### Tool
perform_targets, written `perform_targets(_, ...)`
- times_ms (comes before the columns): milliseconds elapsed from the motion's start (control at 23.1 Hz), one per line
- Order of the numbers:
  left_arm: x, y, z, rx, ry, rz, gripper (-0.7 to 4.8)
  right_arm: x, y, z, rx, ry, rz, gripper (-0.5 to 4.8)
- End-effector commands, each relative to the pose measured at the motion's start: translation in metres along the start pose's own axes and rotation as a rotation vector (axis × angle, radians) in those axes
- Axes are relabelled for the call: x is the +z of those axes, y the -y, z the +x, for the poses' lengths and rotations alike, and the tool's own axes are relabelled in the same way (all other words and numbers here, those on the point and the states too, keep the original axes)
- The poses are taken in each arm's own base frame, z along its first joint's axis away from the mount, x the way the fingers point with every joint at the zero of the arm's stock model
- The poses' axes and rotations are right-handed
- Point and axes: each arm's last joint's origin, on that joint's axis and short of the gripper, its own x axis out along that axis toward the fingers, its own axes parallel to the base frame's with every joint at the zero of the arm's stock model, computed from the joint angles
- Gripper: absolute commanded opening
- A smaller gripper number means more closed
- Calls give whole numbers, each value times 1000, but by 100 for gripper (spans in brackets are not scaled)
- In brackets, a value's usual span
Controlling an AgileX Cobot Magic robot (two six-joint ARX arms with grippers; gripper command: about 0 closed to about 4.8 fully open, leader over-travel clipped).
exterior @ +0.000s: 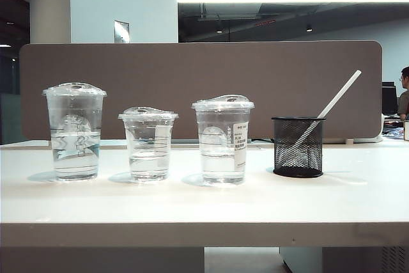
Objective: Pick up the straw and insert it into the medium coffee cup.
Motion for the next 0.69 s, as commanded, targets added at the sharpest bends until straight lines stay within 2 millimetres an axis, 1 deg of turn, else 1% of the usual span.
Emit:
perform_targets(43, -3, 6, -18, -193, -149, -3, -4, -1, 0, 0, 1, 7, 0, -1)
perform_targets(130, -5, 9, -29, -365, -228, 2, -4, -1, 0, 0, 2, 7, 0, -1)
perform_targets(217, -7, 10, -32, -485, -266, 7, -4, -1, 0, 0, 1, 7, 0, -1)
perform_targets(260, -8, 11, -32, -508, -269, 8, -4, -1, 0, 0, 1, 7, 0, -1)
perform_targets(694, -8, 11, -32, -515, -270, 9, -4, -1, 0, 0, 1, 7, 0, -1)
